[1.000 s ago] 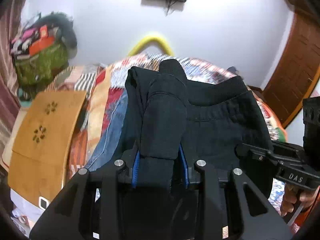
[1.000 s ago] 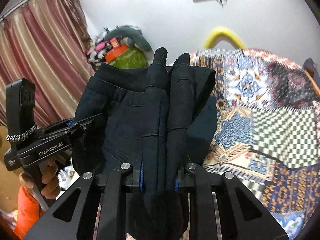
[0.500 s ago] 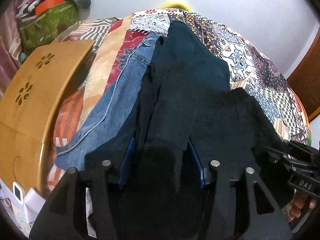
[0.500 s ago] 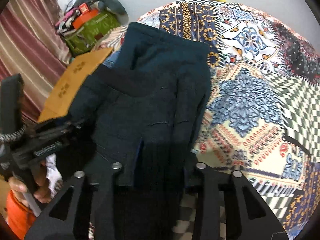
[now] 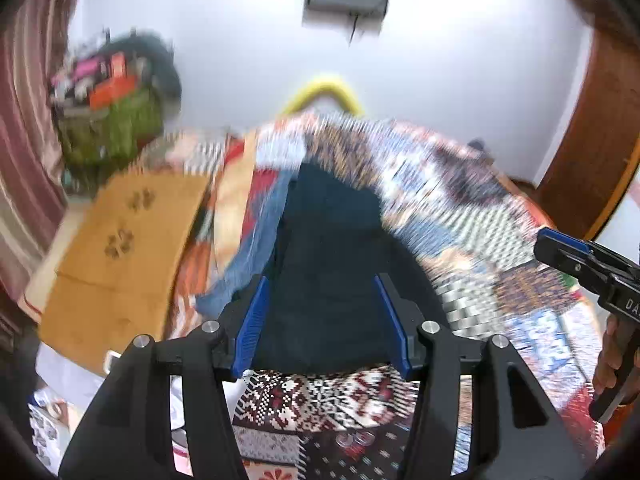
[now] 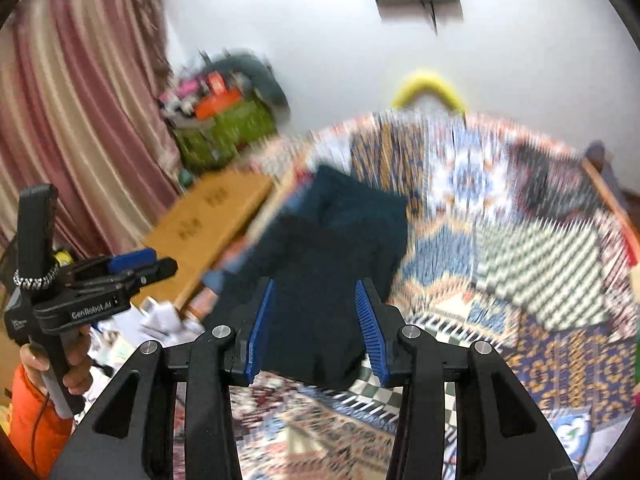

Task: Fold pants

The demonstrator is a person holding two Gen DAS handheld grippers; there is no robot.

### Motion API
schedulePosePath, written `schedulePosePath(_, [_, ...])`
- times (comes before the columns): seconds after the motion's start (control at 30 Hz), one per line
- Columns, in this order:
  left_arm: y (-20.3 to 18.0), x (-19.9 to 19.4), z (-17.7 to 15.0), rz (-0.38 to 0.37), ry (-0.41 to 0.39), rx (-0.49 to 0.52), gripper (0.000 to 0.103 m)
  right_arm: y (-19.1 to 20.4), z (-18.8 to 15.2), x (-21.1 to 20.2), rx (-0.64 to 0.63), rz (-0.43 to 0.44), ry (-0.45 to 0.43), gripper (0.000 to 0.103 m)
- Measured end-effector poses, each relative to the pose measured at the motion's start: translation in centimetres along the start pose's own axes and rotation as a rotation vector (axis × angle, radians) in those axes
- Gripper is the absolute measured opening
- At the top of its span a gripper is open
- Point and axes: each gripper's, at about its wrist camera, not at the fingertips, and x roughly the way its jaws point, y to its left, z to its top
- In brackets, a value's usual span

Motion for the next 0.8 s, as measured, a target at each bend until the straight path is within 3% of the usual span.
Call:
schedulePosePath(0.17, [-3.3,-11.1,0.2,-0.034,-0.181,0.027,0.053,3.9,0.6,-9.5,-0.064,0.045,-0.190,0.039])
schedulePosePath(0.27, [-5.4,-16.9,-0.9,-0.015,-0.291,0.048,0.053,6.1,-0.4,-14.8,-0.106,0.052,-0.301,0.039])
schedulePosePath(0.4, [-8.0,-22.7,-3.5,0.024,-0.410,0.061,0.054,8.7,-2.4,-19.6,-0.161,0.032,-0.408,0.039])
schedulePosePath(0.47, [-9.0,-24.1,-4.8,0.054,-0.447,0.074,0.061,9.5,-3.4,-20.8,-0.176,0.019,-0.427,0.041])
schedulePosePath(0.57, [-10.7,-26.0,-7.3,0.094,-0.494,0.095,0.077,10.4,-5.3,-22.4,-0.176,0.015,-0.452,0.053])
schedulePosePath(0.7, [-11.8,-27.2,-9.6,0.111,-0.516,0.088,0.097,10.6,-6.8,-23.3,-0.180,-0.042,-0.498,0.082])
schedulePosePath(0.8, [-12.1,-27.8,-10.6,0.123,-0.532,0.080,0.102,10.5,-7.5,-23.9,-0.164,-0.070,-0.524,0.101])
